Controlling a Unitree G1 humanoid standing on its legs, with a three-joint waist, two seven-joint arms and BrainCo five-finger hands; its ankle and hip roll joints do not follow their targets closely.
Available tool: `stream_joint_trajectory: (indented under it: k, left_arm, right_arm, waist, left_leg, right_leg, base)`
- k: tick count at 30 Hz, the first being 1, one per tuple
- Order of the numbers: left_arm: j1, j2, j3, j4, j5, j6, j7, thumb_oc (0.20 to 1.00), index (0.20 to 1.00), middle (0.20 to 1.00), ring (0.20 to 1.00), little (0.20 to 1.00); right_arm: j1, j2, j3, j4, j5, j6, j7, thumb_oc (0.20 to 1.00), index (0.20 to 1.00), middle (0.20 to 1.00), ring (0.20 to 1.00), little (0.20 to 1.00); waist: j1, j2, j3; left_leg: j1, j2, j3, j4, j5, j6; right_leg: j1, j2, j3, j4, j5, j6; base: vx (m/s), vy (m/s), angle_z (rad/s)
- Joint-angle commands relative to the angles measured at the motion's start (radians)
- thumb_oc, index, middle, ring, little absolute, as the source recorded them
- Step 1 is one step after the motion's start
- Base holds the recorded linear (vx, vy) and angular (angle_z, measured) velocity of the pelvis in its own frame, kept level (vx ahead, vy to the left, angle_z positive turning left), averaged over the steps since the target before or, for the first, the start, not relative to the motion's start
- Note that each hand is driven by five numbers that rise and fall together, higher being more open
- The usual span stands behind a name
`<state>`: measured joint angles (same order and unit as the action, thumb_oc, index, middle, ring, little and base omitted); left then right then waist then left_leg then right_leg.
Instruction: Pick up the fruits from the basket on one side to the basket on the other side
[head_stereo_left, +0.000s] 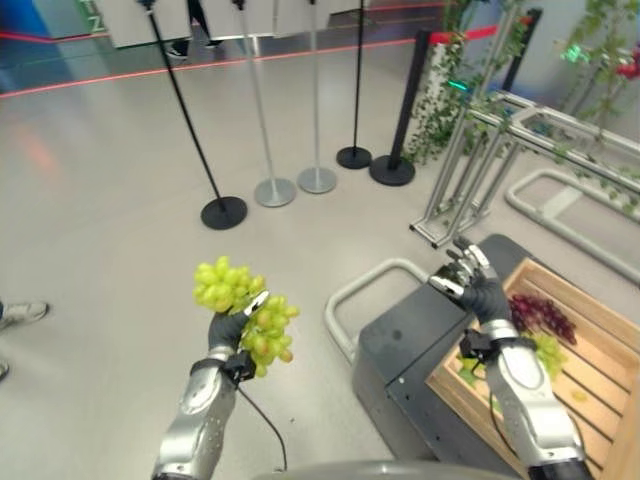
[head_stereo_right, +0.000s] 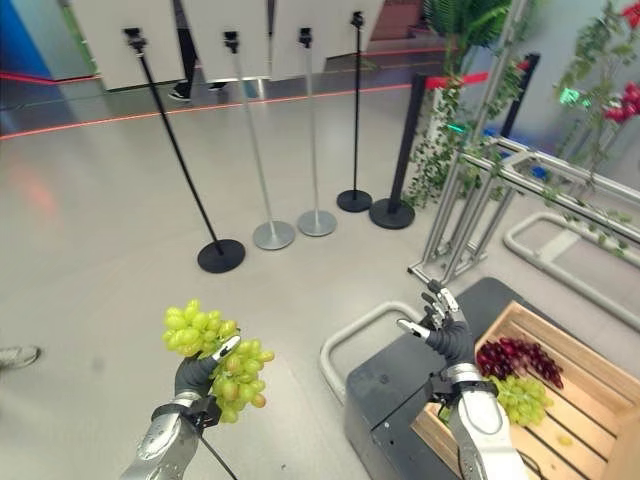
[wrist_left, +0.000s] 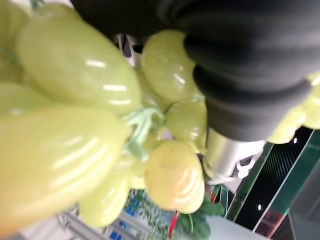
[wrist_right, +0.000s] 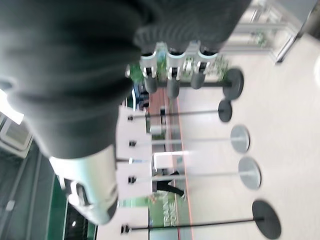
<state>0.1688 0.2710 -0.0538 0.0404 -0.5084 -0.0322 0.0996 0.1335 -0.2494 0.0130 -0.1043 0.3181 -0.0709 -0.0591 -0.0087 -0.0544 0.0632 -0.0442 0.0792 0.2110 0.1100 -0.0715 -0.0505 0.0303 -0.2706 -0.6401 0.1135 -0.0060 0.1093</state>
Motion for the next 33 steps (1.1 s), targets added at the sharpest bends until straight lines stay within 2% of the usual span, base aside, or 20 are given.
stream_joint_trajectory:
  k: [1,5,9,11,12,13,14,15,16,17,18,19,20,22,23,26,28,31,33]
  left_arm:
    - [-0.033,0.022,0.063,-0.120,0.079,-0.057,0.016,0.200,0.200,0.200,0.200,0.200]
    - [-0.020,0.028,0.075,-0.122,0.095,-0.057,0.028,0.200,0.200,0.200,0.200,0.200]
    - [-0.001,0.026,0.081,-0.129,0.099,-0.057,0.032,0.200,0.200,0.200,0.200,0.200]
    - [0.010,0.027,0.085,-0.135,0.102,-0.058,0.028,0.200,0.200,0.200,0.200,0.200]
    - [0.010,0.031,0.084,-0.137,0.104,-0.058,0.028,0.200,0.200,0.200,0.200,0.200]
    - [0.009,0.032,0.084,-0.138,0.107,-0.058,0.028,0.200,0.200,0.200,0.200,0.200]
    - [0.006,0.037,0.083,-0.138,0.110,-0.059,0.029,0.200,0.200,0.200,0.200,0.200]
    - [0.006,0.037,0.083,-0.138,0.110,-0.059,0.029,0.200,0.200,0.200,0.200,0.200]
    - [0.006,0.038,0.080,-0.128,0.112,-0.061,0.030,0.200,0.200,0.200,0.200,0.200]
    - [0.005,0.037,0.072,-0.121,0.111,-0.066,0.027,0.200,0.200,0.200,0.200,0.200]
    - [0.006,0.039,0.065,-0.110,0.113,-0.064,0.026,0.200,0.200,0.200,0.200,0.200]
    - [0.008,0.042,0.052,-0.104,0.132,-0.062,-0.001,0.200,0.200,0.200,0.200,0.200]
    - [0.009,0.041,0.053,-0.105,0.132,-0.062,-0.001,0.200,0.200,0.200,0.200,0.200]
    - [0.016,0.036,0.048,-0.106,0.137,-0.059,-0.026,0.200,0.200,0.200,0.200,0.200]
    - [0.018,0.032,0.047,-0.104,0.136,-0.062,-0.030,0.200,0.200,0.200,0.200,0.200]
    - [0.021,0.018,0.046,-0.097,0.130,-0.070,-0.033,0.200,0.200,0.200,0.200,0.200]
    - [0.038,0.013,0.058,-0.111,0.124,-0.073,-0.033,0.200,0.200,0.200,0.200,0.200]
    - [0.071,0.004,0.081,-0.118,0.098,-0.075,-0.037,0.200,0.200,0.200,0.200,0.200]
    - [0.081,0.002,0.088,-0.121,0.089,-0.071,-0.040,0.200,0.200,0.200,0.200,0.200]
  right_arm:
    - [-0.060,-0.020,-0.029,-0.014,0.005,-0.044,-0.010,1.000,1.000,1.000,1.000,1.000]
    - [-0.070,-0.004,-0.007,-0.008,0.011,-0.036,-0.005,1.000,1.000,1.000,1.000,1.000]
    - [-0.066,-0.002,0.008,-0.001,0.001,-0.033,-0.003,1.000,1.000,1.000,1.000,1.000]
    - [-0.053,0.004,0.002,0.000,0.007,-0.034,-0.002,1.000,1.000,1.000,1.000,1.000]
    - [-0.049,0.005,-0.003,0.001,0.006,-0.034,-0.006,1.000,1.000,1.000,1.000,1.000]
    - [-0.046,0.006,-0.006,0.002,0.004,-0.034,-0.008,1.000,1.000,1.000,1.000,1.000]
    - [-0.041,0.010,-0.016,0.001,0.000,-0.035,-0.015,1.000,1.000,1.000,1.000,1.000]
    - [-0.041,0.010,-0.016,0.001,0.000,-0.035,-0.015,1.000,1.000,1.000,1.000,1.000]
    - [-0.024,0.009,-0.027,-0.006,0.003,-0.038,-0.016,1.000,1.000,1.000,1.000,1.000]
    - [-0.021,0.015,-0.031,-0.003,0.008,-0.037,-0.018,1.000,1.000,1.000,1.000,1.000]
    - [0.000,0.011,-0.034,-0.008,0.004,-0.035,-0.016,1.000,1.000,1.000,1.000,1.000]
    - [0.022,0.011,-0.046,-0.005,0.013,-0.033,0.000,1.000,1.000,1.000,1.000,1.000]
    - [0.023,0.011,-0.046,-0.006,0.013,-0.033,0.001,1.000,1.000,1.000,1.000,1.000]
    - [0.044,0.007,-0.062,-0.011,0.023,-0.036,0.017,1.000,1.000,1.000,1.000,1.000]
    - [0.051,0.007,-0.066,-0.014,0.027,-0.040,0.021,1.000,1.000,1.000,1.000,1.000]
    - [0.051,0.002,-0.061,-0.009,0.026,-0.049,0.026,1.000,1.000,1.000,1.000,1.000]
    - [0.054,0.004,-0.052,-0.007,0.029,-0.047,0.032,1.000,1.000,1.000,1.000,1.000]
    - [0.051,-0.011,-0.031,0.008,0.023,-0.030,0.047,1.000,1.000,1.000,1.000,1.000]
    - [0.052,-0.015,-0.027,0.008,0.021,-0.026,0.054,1.000,1.000,1.000,1.000,1.000]
  waist:
    - [0.021,0.021,0.016]
    - [0.027,0.008,0.033]
    - [0.032,0.000,0.039]
    - [0.030,-0.002,0.037]
    - [0.025,-0.004,0.040]
    - [0.022,-0.012,0.048]
    - [0.007,-0.005,0.053]
    - [0.009,-0.005,0.053]
    - [-0.005,-0.003,0.059]
    - [-0.027,-0.007,0.055]
    - [-0.042,-0.002,0.052]
    - [-0.077,0.008,0.042]
    - [-0.076,0.008,0.040]
    - [-0.089,0.013,0.035]
    - [-0.092,0.016,0.033]
    - [-0.088,0.020,0.033]
    - [-0.073,0.026,0.030]
    - [-0.045,0.039,0.013]
    - [-0.039,0.041,0.010]
  left_leg:
    - [0.138,0.059,-0.014,-0.154,-0.024,-0.037]
    - [0.151,0.020,-0.025,-0.155,-0.045,-0.002]
    - [0.160,-0.009,-0.022,-0.155,-0.052,0.016]
    - [0.160,-0.019,-0.019,-0.166,-0.048,0.022]
    - [0.160,-0.025,-0.022,-0.172,-0.043,0.023]
    - [0.147,-0.037,-0.015,-0.171,-0.021,0.029]
    - [0.142,-0.043,-0.026,-0.179,-0.013,0.034]
    - [0.142,-0.043,-0.024,-0.179,-0.013,0.035]
    - [0.136,-0.050,-0.038,-0.175,-0.008,0.040]
    - [0.133,-0.061,-0.050,-0.177,-0.005,0.041]
    - [0.136,-0.061,-0.059,-0.184,-0.004,0.047]
    - [0.127,-0.070,-0.092,-0.196,0.013,0.062]
    - [0.124,-0.070,-0.091,-0.196,0.016,0.061]
    - [0.104,-0.087,-0.133,-0.197,0.036,0.069]
    - [0.094,-0.096,-0.154,-0.197,0.045,0.071]
    - [0.079,-0.118,-0.190,-0.197,0.062,0.074]
    - [0.067,-0.126,-0.200,-0.195,0.072,0.073]
    - [0.058,-0.127,-0.187,-0.194,0.072,0.066]
    - [0.058,-0.124,-0.189,-0.192,0.072,0.064]
  right_leg:
    - [-0.024,-0.018,0.006,-0.044,0.069,0.067]
    - [-0.043,-0.048,0.040,0.005,0.080,0.083]
    - [-0.050,-0.060,0.073,0.001,0.128,0.105]
    - [-0.057,-0.062,0.084,-0.003,0.137,0.109]
    - [-0.068,-0.066,0.096,-0.001,0.162,0.121]
    - [-0.079,-0.078,0.089,-0.008,0.186,0.109]
    - [-0.102,-0.075,0.148,-0.008,0.198,0.118]
    - [-0.104,-0.075,0.150,-0.007,0.198,0.118]
    - [-0.113,-0.075,0.220,0.012,0.180,0.115]
    - [-0.142,-0.076,0.341,0.004,0.211,0.120]
    - [-0.130,-0.032,0.401,0.011,0.154,0.100]
    - [-0.160,0.123,0.537,0.052,0.047,0.061]
    - [-0.165,0.123,0.538,0.054,0.048,0.059]
    - [-0.172,0.222,0.602,0.084,-0.029,0.029]
    - [-0.170,0.245,0.624,0.088,-0.048,0.016]
    - [-0.145,0.266,0.647,0.039,-0.056,-0.004]
    - [-0.125,0.272,0.633,0.001,-0.056,-0.011]
    - [-0.080,0.248,0.615,-0.081,-0.033,-0.004]
    - [-0.066,0.249,0.611,-0.103,-0.028,-0.006]
  base:
    - [-0.10,0.321,0.44]
    - [-0.02,0.185,0.31]
    - [0.00,0.153,-0.05]
    - [-0.01,0.096,-0.12]
    - [-0.09,0.076,-0.13]
    - [-0.12,0.130,-0.04]
    - [-0.11,0.092,0.06]
    - [-0.05,0.119,0.04]
    - [-0.02,0.072,0.08]
    - [-0.01,0.129,0.19]
    - [0.05,0.176,0.63]
    - [0.04,0.161,0.57]
    - [0.02,0.145,0.72]
    - [-0.01,0.085,0.62]
    - [-0.01,0.057,0.99]
    - [-0.03,-0.007,0.65]
    - [-0.06,-0.051,0.13]
    - [-0.04,-0.074,0.19]
    - [-0.01,-0.089,-0.03]
